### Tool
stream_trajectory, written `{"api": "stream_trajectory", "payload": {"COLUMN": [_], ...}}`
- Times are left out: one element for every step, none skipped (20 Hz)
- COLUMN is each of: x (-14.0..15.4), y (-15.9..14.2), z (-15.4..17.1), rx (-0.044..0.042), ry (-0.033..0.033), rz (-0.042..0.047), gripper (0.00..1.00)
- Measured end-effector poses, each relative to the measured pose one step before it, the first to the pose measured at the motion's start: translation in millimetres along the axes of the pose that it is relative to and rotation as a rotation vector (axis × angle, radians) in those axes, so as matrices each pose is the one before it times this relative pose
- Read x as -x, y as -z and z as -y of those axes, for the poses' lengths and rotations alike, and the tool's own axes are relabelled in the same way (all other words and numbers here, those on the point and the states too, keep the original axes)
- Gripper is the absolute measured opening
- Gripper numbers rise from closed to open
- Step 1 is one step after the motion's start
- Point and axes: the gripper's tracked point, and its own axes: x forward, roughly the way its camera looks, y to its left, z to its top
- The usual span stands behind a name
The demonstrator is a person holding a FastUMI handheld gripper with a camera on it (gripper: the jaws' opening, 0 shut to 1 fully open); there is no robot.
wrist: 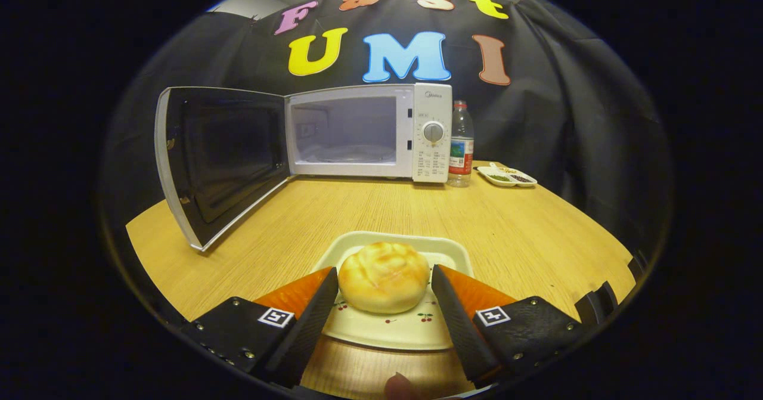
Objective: Open the microwave, put the food inside, and close the microwave door.
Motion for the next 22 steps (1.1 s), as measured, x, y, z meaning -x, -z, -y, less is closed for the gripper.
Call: {"api": "stream_trajectory", "payload": {"x": [-3.46, 0.03, -2.65, -2.04, -1.47, 1.04, 1.84, 1.81, 3.33, 2.58, 2.1, 0.1, -0.55, -1.53, -2.8, -3.49, -4.02, -5.2, -6.18, -5.96, -7.42, -9.61], "y": [0.17, -1.37, -0.39, -1.62, -1.36, -0.43, -1.98, -3.02, -5.75, -5.69, -8.81, -7.08, -9.5, -9.23, -10.14, -9.67, -12.68, -11.01, -12.45, -10.82, -11.15, -7.87], "z": [-2.59, -1.7, 0.44, 0.92, 0.02, -0.96, -4.23, -3.78, -3.39, -2.46, -3.82, -2.78, -4.84, -6.49, -4.69, -4.59, -5.35, -4.64, -2.65, -2.81, -1.61, -0.25], "rx": [-0.00217, -0.0017, -0.009, -0.00657, -0.0019, 0.00292, 0.00542, 0.00795, 0.01464, 0.01634, 0.01241, 0.00772, 0.00407, -0.00077, -0.006, -0.0056, -0.00562, -0.00637, -0.00536, -0.00097, 0.00357, 0.0038], "ry": [-0.01297, -0.01164, -0.00131, -0.00781, -0.0032, -0.00957, -0.01607, -0.01272, -0.00589, -0.00606, -0.00515, -0.00844, -0.01395, -0.01746, -0.01507, -0.01428, -0.01565, -0.00926, -0.00806, -0.0056, -0.00238, 0.00239], "rz": [-0.00599, 0.00402, 0.00118, 0.00179, -0.00105, -0.00034, 0.00257, 0.00862, 0.01324, 0.01751, 0.01872, 0.01592, 0.01383, 0.01071, 0.00884, 0.00475, 0.00904, 0.0079, 0.00605, 0.00969, 0.00978, 0.00582], "gripper": [0.96, 0.96, 0.95, 0.92, 0.85, 0.84, 0.84, 0.84, 0.84, 0.84, 0.84, 0.84, 0.84, 0.84, 0.84, 0.84, 0.84, 0.84, 0.83, 0.83, 0.84, 0.83]}}
